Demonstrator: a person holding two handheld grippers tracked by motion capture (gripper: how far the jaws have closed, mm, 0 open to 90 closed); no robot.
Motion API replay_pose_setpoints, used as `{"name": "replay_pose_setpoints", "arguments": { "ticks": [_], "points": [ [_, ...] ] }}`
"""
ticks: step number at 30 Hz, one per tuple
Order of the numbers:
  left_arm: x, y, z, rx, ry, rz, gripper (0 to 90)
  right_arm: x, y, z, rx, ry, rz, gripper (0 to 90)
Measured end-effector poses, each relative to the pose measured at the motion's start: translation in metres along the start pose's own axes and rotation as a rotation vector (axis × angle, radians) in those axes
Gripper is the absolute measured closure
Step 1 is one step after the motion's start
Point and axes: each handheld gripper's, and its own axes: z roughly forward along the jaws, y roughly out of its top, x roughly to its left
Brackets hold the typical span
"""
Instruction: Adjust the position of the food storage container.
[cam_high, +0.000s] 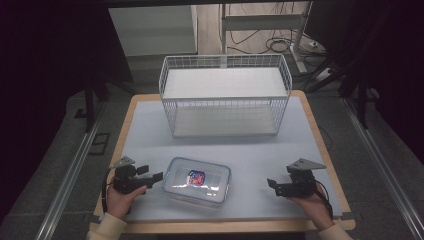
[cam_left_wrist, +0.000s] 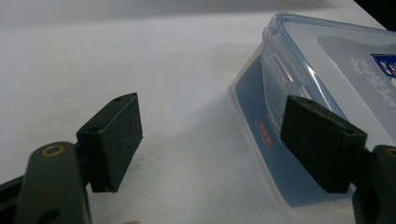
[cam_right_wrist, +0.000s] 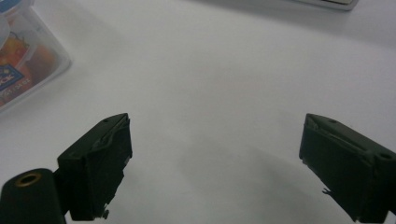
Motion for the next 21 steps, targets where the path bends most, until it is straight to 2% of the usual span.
{"name": "replay_pose_setpoints", "arguments": {
  "ticks": [7, 12, 13, 15, 16, 17, 19, 20, 21],
  "points": [
    [-0.0006, -0.0001, -0.0023, 0.004, 0.002, -0.01, 22.7, -0.0007, -0.0008, -0.0012, 0.003, -0.008, -0.012, 10.3],
    [-0.0014, 0.0007, -0.0045, 0.002, -0.013, -0.007, 33.6, 0.001, -0.0011, -0.0016, 0.012, -0.013, -0.027, 13.5],
    [-0.0018, 0.0008, -0.0043, 0.004, -0.012, -0.004, 33.6, 0.001, -0.0011, -0.0016, 0.012, -0.013, -0.027, 13.5],
    [-0.0028, 0.0007, -0.003, 0.009, -0.01, 0.003, 33.1, 0.0018, -0.0006, -0.0026, 0.014, 0.004, -0.038, 18.6],
    [-0.0033, 0.0005, -0.0021, 0.014, -0.004, 0.009, 31.3, 0.0037, 0.0007, -0.0047, 0.01, 0.022, -0.05, 30.1],
    [-0.0033, 0.0005, -0.0021, 0.014, -0.004, 0.009, 30.3, 0.0037, 0.0007, -0.0047, 0.01, 0.022, -0.05, 30.1],
    [-0.0039, 0.0005, -0.0013, 0.015, 0.001, 0.009, 28.6, 0.0059, 0.0031, -0.0081, 0.008, 0.067, -0.059, 41.7],
    [-0.004, 0.0007, -0.0017, 0.012, 0.003, 0.009, 27.8, 0.0071, 0.0038, -0.0093, 0.004, 0.074, -0.068, 46.2],
    [-0.004, 0.0007, -0.0017, 0.012, 0.003, 0.009, 26.7, 0.0071, 0.0038, -0.0093, 0.004, 0.074, -0.068, 46.2]
  ]
}}
